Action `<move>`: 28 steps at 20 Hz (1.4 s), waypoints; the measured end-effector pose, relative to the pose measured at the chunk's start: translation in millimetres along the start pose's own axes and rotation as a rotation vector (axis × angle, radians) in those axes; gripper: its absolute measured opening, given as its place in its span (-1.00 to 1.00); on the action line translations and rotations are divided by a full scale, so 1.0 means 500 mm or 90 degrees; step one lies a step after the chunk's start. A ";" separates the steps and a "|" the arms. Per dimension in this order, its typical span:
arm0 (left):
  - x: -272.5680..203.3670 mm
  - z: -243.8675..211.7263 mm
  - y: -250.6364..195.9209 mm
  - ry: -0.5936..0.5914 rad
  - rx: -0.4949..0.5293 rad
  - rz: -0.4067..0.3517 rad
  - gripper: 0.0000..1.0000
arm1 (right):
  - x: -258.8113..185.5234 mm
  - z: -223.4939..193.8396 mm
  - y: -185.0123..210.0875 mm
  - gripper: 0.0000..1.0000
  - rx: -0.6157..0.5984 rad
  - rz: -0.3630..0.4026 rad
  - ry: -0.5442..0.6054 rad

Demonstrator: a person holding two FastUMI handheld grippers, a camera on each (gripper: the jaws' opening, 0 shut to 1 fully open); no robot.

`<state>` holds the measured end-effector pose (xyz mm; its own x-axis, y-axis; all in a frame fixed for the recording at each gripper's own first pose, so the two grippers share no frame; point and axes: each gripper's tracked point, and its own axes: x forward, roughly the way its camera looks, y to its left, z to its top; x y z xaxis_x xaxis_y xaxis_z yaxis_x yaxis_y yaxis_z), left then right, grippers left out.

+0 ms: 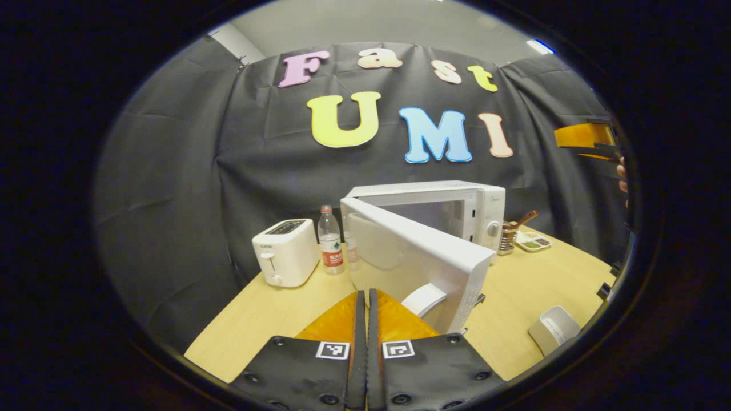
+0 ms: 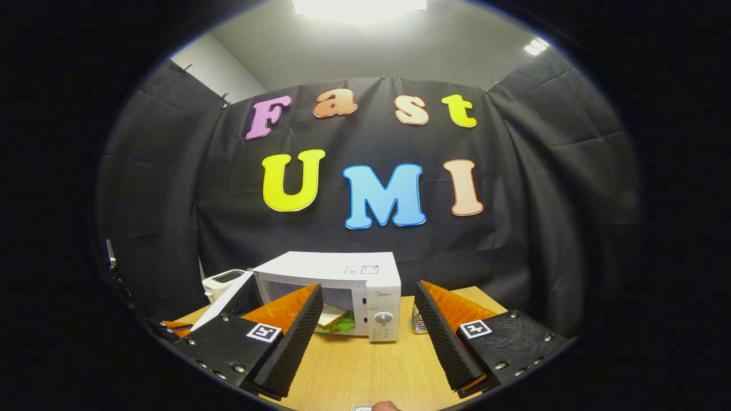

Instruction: Open the microwave oven with the left hand, put the food in, and close the microwave oven.

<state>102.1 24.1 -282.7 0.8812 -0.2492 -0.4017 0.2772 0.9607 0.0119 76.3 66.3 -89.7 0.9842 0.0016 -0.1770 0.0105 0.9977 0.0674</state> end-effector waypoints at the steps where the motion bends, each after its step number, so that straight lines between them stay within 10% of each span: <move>1: 0.010 0.003 -0.011 0.000 0.003 -0.012 -0.85 | 0.001 0.001 -0.005 0.95 0.001 -0.005 -0.001; 28: 0.297 0.117 -0.254 -0.043 0.023 -0.236 -0.86 | 0.002 -0.023 -0.100 0.95 0.006 -0.142 0.016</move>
<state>220.0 -142.0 -290.1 0.7415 -0.5876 -0.3239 0.5941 0.7994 -0.0901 74.6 17.1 -104.4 0.9526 -0.2172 -0.2129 0.2292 0.9728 0.0330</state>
